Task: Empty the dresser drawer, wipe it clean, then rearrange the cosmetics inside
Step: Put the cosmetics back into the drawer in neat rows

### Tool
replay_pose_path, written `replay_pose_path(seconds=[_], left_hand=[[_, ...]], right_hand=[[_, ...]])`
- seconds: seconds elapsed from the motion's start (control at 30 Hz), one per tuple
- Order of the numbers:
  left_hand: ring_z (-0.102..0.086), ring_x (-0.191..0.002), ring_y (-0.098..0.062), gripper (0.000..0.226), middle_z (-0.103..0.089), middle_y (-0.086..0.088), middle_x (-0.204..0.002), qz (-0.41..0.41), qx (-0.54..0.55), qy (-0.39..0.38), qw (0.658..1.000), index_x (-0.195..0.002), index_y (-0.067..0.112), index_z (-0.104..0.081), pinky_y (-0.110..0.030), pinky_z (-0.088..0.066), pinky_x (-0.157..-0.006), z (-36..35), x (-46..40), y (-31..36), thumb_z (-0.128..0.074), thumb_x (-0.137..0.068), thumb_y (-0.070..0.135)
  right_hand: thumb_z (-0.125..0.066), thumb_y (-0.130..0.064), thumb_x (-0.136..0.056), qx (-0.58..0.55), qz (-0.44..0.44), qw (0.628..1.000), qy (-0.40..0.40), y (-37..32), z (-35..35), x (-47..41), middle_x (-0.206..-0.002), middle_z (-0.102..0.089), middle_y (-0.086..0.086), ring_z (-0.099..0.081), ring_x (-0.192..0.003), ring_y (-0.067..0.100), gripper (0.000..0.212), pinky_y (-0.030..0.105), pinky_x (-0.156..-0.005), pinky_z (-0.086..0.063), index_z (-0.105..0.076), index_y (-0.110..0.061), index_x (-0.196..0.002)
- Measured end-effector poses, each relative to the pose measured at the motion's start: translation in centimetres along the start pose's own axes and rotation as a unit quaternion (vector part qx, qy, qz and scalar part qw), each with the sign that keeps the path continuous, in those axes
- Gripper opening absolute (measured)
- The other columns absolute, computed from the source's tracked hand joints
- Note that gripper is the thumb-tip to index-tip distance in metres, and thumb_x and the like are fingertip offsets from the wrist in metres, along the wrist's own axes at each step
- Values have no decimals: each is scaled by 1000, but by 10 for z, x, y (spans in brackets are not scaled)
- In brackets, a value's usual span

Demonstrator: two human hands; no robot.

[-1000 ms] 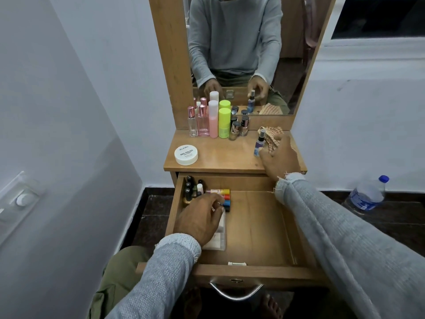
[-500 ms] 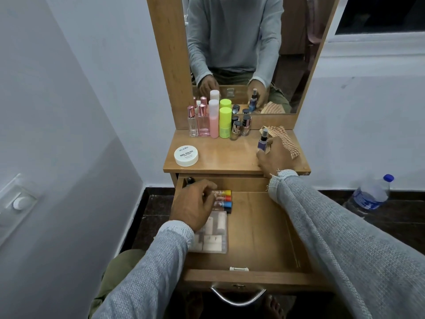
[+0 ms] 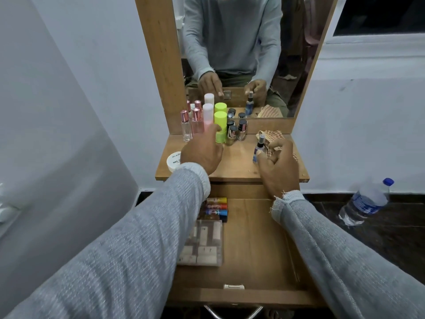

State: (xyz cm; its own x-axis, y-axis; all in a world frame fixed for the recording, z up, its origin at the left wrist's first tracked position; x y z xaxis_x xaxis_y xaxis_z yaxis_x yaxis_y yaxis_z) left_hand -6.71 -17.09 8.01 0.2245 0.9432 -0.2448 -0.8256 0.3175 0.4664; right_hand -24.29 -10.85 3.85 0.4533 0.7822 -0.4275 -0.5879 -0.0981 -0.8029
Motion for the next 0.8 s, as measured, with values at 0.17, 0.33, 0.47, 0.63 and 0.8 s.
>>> replay_pose_path(seconds=[0.17, 0.33, 0.47, 0.63, 0.8], left_hand=[[-64, -98, -32, 36, -65, -7, -112, 10, -70, -6, 997, -126, 23, -48, -48, -54, -81, -23, -36, 16, -61, -92, 29], [-61, -88, -28, 30, -61, -5, -95, 29, -76, 0, 997, -116, 18, -51, -41, -47, -69, -38, -57, 17, -63, -91, 32], [-61, -92, -29, 29, -65, -8, -101, 19, -82, 15, 996, -115, 17, -50, -37, -39, -66, -41, -66, 19, -61, -93, 31], [-60, -97, -30, 29, -65, -10, -104, 7, -58, 35, 998, -116, 14, -50, -36, -37, -68, -43, -66, 17, -60, -94, 29], [-61, -95, -28, 31, -65, -7, -105, -2, -25, 40, 999, -117, 16, -50, -36, -42, -70, -45, -62, 15, -63, -92, 27]], right_hand=[[-59, -35, -90, 37, 65, 997, 30, -12, 13, -33, -61, -53, -7, -51, -56, 12, 14, 36, -56, -50, -54, -22, -85], [-57, -33, -91, 80, 72, 992, -63, -21, 4, -74, -75, -60, -6, -53, -67, 9, 18, 27, -62, -44, -60, -18, -82], [-61, -29, -90, 81, 53, 982, -160, -30, -7, -105, -86, -67, -4, -60, -80, 11, 14, 24, -70, -44, -68, -17, -87], [-61, -27, -89, 140, 27, 962, -232, -30, -24, -130, -92, -69, -3, -63, -88, 15, 15, 32, -80, -51, -71, -17, -93], [-67, -24, -85, 239, 12, 928, -287, -31, -44, -147, -89, -70, 2, -65, -84, 19, 14, 26, -68, -48, -73, -13, -91]])
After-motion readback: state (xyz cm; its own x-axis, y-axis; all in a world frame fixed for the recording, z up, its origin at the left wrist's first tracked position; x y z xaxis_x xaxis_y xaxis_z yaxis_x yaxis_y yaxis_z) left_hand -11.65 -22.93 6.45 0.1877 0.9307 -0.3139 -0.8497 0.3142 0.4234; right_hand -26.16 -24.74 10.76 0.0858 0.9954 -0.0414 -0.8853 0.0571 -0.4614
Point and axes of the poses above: each hand's wrist, its own x-axis away from the middle knuckle, its own z-axis out of the back of the hand, y = z × x, the point moved 4 cm from there along -x, towards the middle knuckle
